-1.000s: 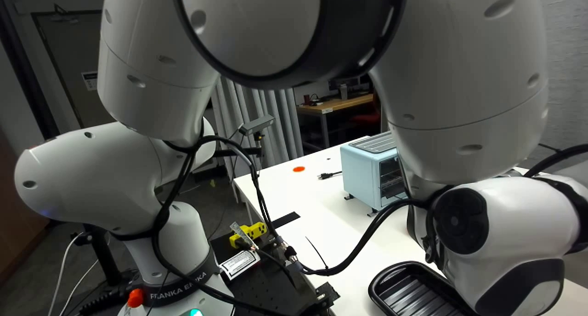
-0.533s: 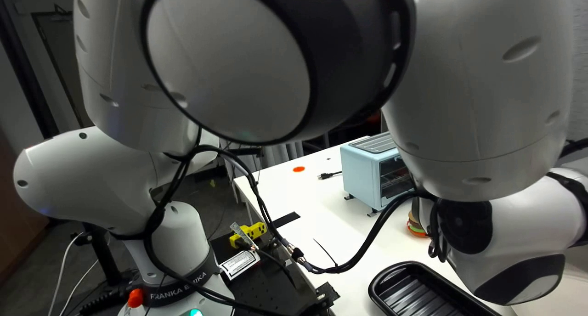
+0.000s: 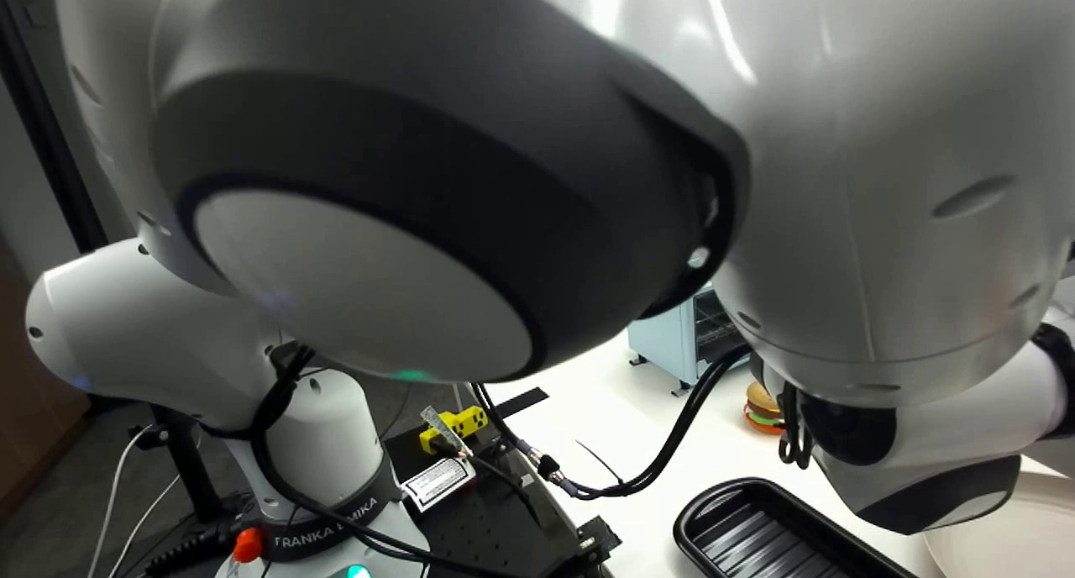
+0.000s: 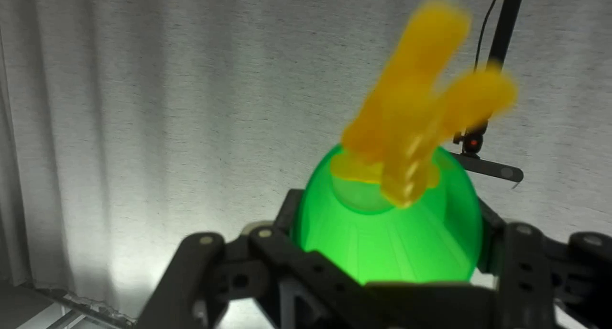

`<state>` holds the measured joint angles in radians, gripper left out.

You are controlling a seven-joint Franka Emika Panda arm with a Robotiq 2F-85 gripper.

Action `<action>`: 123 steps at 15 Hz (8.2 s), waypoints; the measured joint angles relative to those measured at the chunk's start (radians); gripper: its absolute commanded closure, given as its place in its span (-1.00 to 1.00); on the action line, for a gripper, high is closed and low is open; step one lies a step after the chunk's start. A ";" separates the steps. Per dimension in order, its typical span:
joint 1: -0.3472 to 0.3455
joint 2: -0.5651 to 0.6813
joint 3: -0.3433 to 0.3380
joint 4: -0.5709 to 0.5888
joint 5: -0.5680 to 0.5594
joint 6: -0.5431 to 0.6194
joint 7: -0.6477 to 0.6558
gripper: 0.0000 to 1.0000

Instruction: Pour the contents of the green cup onto the plate

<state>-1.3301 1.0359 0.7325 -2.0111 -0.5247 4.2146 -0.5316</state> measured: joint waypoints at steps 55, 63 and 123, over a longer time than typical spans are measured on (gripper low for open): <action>0.696 -0.419 -0.731 -0.159 0.365 -0.483 0.531 -0.05; 0.683 -0.625 -0.631 -0.229 0.354 -0.886 0.618 -0.05; 0.486 -0.742 -0.614 -0.502 0.336 -1.325 0.012 -1.00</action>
<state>-0.8440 0.2943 0.1189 -2.5132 -0.1886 2.8892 -0.5192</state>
